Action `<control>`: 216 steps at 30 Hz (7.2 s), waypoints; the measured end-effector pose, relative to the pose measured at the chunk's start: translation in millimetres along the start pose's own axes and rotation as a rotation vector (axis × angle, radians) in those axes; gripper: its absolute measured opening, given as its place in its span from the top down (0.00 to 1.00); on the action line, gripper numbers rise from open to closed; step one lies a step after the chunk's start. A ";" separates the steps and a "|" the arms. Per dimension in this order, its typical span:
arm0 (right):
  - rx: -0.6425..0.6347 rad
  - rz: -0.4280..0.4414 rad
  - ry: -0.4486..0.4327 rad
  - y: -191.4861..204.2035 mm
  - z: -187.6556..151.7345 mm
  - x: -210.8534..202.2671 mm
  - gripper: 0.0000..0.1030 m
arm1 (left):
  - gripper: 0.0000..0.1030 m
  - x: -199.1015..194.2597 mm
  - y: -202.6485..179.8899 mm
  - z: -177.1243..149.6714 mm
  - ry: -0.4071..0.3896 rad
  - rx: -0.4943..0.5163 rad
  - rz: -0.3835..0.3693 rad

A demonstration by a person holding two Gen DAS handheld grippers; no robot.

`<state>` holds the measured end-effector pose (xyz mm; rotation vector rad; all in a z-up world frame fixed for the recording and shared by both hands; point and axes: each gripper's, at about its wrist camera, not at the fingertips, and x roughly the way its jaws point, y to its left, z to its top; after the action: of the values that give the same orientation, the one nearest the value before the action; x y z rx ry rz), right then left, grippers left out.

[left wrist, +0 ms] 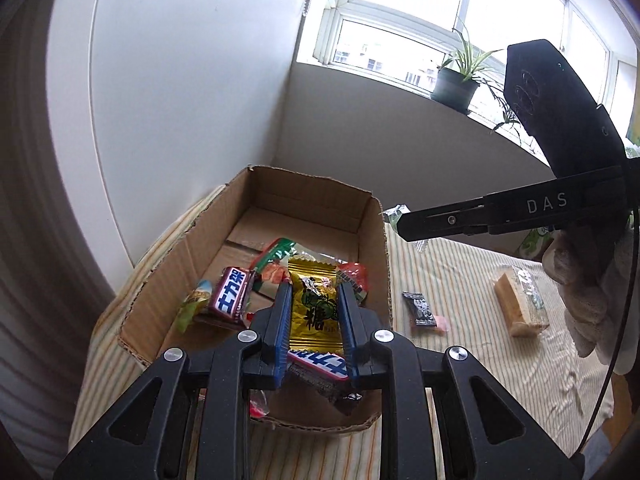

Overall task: Organize snacks
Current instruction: 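Carry the yellow and green candies into the box and open both tools, then grasp the pink candy with the left tool while the right tool grasps the black candy pack, then carry the pink candy and black pack into the box and open both tools, then close both tools on the sides of the bagged bread loaf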

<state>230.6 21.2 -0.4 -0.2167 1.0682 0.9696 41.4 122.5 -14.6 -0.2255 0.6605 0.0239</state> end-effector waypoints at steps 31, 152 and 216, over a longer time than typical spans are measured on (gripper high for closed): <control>0.064 -0.096 -0.031 -34.0 -12.9 -20.3 0.44 | 0.64 -3.8 1.2 0.1 -0.009 -0.001 -0.016; 0.101 -0.097 -0.056 -20.9 -9.7 -21.9 0.76 | 0.82 23.8 -12.8 34.3 0.003 0.046 -0.011; 0.526 -0.266 -0.218 -203.8 -197.5 -136.2 0.04 | 0.33 101.8 -184.6 -15.5 0.287 0.127 -0.457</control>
<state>240.6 -290.0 -47.0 0.1733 1.0254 0.4392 129.7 -65.9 -51.7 -0.2551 0.8792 -0.4958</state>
